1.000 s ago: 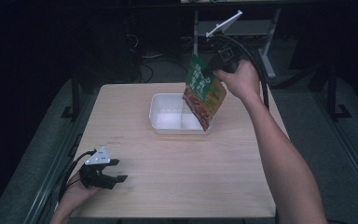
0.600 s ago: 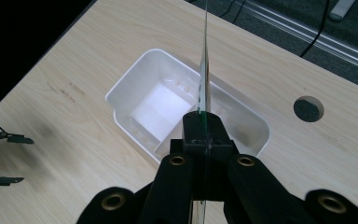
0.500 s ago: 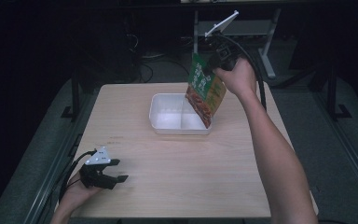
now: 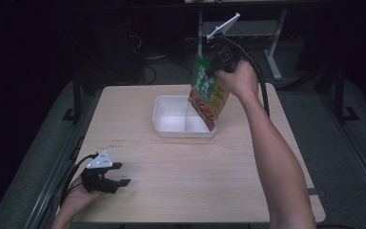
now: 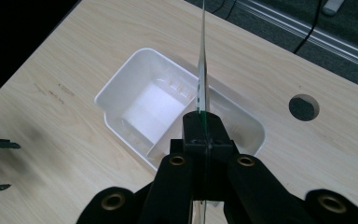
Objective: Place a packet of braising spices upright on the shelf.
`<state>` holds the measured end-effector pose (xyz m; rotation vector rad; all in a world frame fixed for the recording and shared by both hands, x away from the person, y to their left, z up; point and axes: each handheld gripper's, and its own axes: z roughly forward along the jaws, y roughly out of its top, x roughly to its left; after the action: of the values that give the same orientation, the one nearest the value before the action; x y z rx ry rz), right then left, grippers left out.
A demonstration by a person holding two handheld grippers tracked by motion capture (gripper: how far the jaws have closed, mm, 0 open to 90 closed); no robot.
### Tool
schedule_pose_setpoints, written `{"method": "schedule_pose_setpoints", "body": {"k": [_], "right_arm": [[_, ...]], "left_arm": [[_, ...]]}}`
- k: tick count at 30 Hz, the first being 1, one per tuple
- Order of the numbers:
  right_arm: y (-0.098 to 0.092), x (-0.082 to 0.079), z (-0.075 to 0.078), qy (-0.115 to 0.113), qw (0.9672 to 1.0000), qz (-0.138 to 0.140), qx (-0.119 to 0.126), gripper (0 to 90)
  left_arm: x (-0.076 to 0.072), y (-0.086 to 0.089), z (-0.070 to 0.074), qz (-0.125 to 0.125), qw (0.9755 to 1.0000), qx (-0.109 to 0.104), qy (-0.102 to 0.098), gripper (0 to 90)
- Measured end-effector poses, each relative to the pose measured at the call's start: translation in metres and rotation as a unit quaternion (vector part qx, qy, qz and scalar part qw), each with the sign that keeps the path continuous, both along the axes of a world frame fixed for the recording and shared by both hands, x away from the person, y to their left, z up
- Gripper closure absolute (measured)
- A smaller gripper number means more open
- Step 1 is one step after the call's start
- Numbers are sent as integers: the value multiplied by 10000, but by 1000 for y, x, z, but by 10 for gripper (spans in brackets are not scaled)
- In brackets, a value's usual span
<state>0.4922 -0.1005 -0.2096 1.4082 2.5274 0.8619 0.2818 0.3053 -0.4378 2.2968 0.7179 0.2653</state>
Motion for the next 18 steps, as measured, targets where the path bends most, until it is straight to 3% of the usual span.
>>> {"method": "schedule_pose_setpoints", "body": {"k": [18], "right_arm": [[13, 10, -19, 166, 9996, -1, -238, 900]], "left_arm": [[0, 1, 0, 0, 10000, -17, 7, 273]]}}
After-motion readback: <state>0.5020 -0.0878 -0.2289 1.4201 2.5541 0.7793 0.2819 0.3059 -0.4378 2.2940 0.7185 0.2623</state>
